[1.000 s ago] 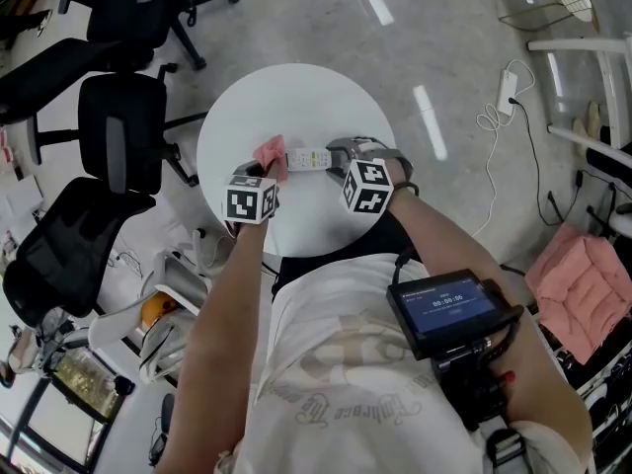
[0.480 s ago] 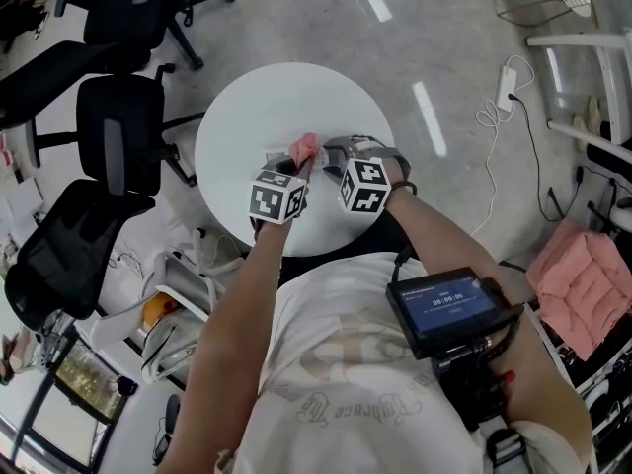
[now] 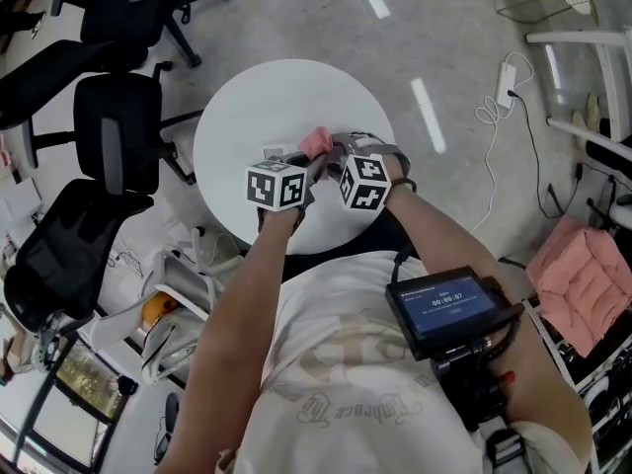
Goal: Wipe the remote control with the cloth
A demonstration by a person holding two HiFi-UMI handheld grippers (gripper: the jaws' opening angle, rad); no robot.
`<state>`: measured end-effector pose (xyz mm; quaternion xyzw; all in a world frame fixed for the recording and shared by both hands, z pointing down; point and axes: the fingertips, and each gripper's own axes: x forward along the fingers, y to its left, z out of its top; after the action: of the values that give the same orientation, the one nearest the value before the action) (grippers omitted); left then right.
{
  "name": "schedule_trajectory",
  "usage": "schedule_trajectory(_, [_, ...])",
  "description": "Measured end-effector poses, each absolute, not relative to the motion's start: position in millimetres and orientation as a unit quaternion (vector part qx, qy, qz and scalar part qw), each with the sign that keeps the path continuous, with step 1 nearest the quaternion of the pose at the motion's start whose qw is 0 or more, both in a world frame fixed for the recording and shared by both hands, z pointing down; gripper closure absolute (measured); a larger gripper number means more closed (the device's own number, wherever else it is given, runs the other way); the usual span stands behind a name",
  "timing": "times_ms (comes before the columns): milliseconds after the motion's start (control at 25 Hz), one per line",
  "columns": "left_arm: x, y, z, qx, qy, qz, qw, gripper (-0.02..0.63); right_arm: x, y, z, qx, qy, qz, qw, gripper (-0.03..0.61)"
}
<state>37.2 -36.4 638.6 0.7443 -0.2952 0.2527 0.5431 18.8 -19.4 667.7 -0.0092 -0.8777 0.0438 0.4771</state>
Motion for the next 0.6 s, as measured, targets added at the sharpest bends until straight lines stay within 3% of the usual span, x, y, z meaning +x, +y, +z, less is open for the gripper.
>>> schedule_trajectory(240, [22, -39, 644, 0.743, -0.321, 0.304, 0.502, 0.595, 20, -20, 669, -0.012, -0.874, 0.042, 0.484, 0.376])
schedule_trajectory(600, [-21, -31, 625, 0.742, -0.391, 0.220, 0.499, 0.595, 30, -24, 672, -0.018, -0.869, 0.046, 0.492, 0.368])
